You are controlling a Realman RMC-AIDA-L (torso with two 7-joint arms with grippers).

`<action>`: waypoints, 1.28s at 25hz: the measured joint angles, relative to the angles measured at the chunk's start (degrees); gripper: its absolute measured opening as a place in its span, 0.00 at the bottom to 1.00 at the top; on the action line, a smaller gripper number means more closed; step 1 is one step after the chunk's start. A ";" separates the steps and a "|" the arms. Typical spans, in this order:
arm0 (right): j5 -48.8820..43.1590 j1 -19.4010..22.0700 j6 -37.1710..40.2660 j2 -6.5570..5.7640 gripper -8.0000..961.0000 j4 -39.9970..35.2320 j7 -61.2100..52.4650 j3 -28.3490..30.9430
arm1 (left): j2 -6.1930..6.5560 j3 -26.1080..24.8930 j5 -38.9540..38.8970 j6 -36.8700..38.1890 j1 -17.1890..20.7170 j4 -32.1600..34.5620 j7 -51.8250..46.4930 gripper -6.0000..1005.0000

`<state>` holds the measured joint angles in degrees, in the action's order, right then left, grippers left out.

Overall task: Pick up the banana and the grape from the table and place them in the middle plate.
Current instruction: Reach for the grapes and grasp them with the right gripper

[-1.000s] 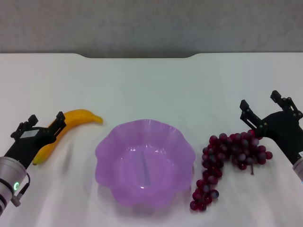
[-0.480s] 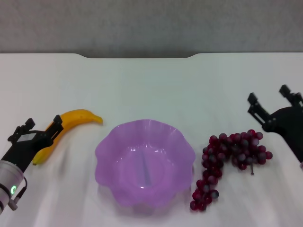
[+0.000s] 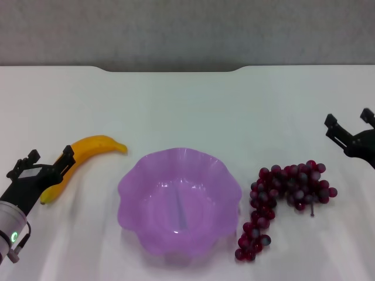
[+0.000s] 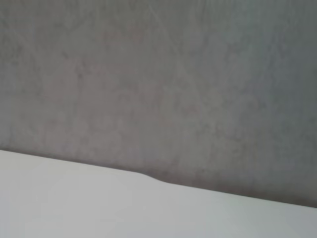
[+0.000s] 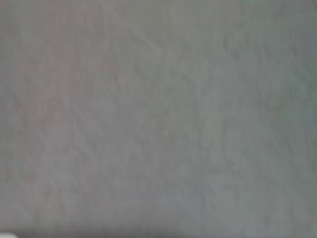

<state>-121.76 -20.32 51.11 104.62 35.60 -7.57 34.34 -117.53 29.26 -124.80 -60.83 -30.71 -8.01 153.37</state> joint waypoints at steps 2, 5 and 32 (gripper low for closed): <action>-2.12 -0.04 -7.06 -1.29 0.93 2.32 -0.60 2.91 | -0.01 0.00 0.00 0.29 0.01 0.05 0.00 0.87; -7.53 1.32 -19.79 -3.43 0.93 9.61 -0.65 9.49 | 0.03 0.00 0.00 0.50 0.03 0.19 -0.06 0.87; -19.14 2.05 -102.32 9.75 0.93 45.68 29.70 62.82 | 0.06 0.17 0.00 0.54 -0.40 0.15 -0.06 0.87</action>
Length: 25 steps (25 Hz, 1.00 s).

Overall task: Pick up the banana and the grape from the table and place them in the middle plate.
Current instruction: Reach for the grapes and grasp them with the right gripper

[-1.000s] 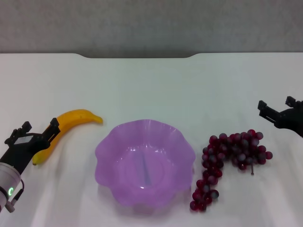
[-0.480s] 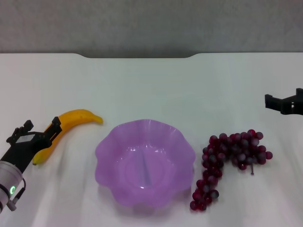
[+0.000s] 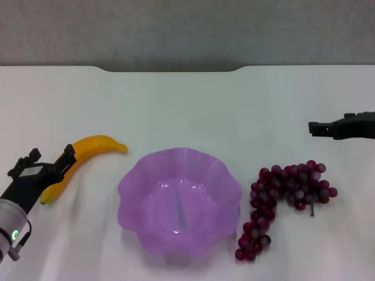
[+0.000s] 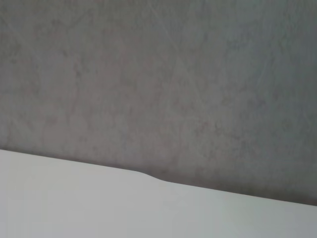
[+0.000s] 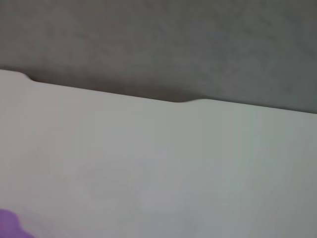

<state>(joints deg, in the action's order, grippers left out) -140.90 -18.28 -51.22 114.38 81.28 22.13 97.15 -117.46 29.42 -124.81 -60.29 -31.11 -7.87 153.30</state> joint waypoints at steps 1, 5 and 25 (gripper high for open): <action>2.25 -0.01 -1.00 0.02 0.93 -0.14 1.82 1.04 | 0.00 -0.02 0.00 0.00 -0.04 0.00 -0.02 0.87; 8.17 -0.35 -5.46 0.03 0.93 -2.00 7.39 4.48 | 0.04 -0.09 0.00 0.00 -0.05 0.05 -0.11 0.87; 4.53 -6.18 -6.78 0.11 0.93 -18.53 10.47 9.38 | 0.04 -0.16 -0.09 0.09 0.22 0.04 -0.29 0.87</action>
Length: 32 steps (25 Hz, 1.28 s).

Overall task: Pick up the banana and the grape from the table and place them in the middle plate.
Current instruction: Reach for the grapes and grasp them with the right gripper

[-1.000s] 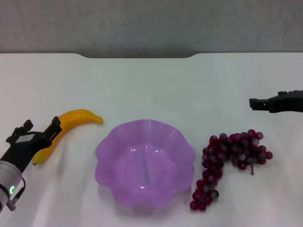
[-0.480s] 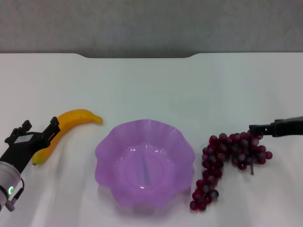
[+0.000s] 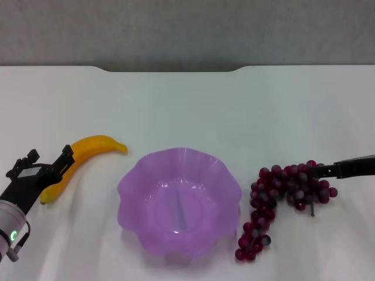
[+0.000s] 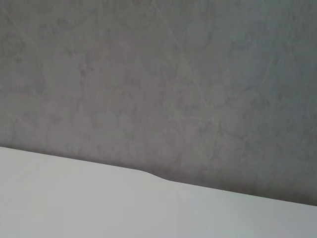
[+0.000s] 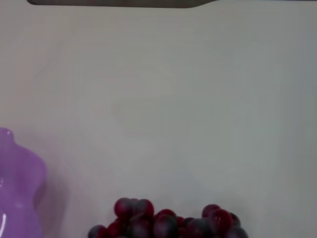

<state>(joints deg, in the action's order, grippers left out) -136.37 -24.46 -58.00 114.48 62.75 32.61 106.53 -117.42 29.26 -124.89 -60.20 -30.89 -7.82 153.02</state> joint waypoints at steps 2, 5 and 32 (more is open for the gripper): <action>-0.68 -0.05 0.93 -0.01 0.93 -0.38 0.11 -0.02 | 0.00 0.00 0.00 0.00 0.01 0.00 0.00 0.87; -1.53 -0.06 3.01 0.00 0.93 -0.89 0.21 -0.34 | -0.01 0.00 0.00 0.00 0.00 0.00 0.00 0.87; 2.78 -1.01 17.90 0.44 0.93 -10.36 5.39 -8.82 | -0.04 0.04 0.09 -0.14 -0.15 -0.04 -0.10 0.87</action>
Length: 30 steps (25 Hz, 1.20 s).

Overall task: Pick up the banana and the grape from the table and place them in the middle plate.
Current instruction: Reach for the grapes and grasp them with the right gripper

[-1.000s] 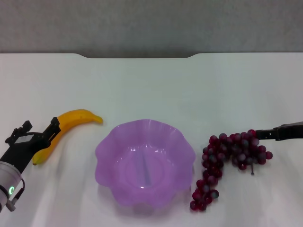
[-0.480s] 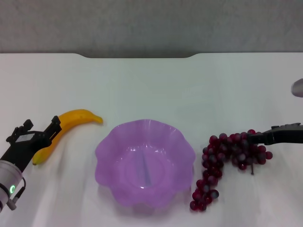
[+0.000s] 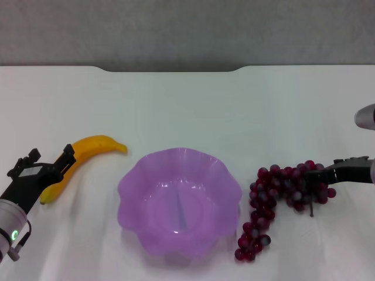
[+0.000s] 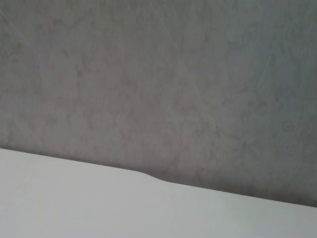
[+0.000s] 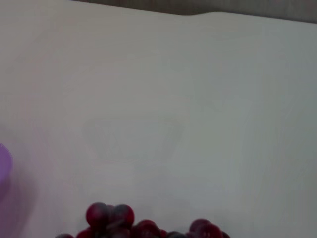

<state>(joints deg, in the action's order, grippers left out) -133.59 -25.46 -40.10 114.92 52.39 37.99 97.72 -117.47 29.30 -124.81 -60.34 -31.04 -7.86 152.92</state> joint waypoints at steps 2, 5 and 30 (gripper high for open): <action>0.00 -0.22 0.79 0.00 0.92 -1.01 0.21 -0.02 | 0.01 -0.01 0.00 0.01 0.04 0.02 -0.06 0.87; 0.01 -0.39 1.92 0.04 0.92 -1.85 0.69 -0.35 | 0.03 -0.03 -0.02 0.03 0.02 0.04 -0.04 0.87; 2.95 -0.41 13.14 0.09 0.68 -3.88 0.58 -11.62 | -0.04 0.04 0.01 0.03 -0.12 -0.15 0.19 0.87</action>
<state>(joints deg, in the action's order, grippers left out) -130.64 -25.88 -26.96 115.01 48.51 38.58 86.10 -117.51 29.34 -124.80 -60.31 -31.15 -8.01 153.11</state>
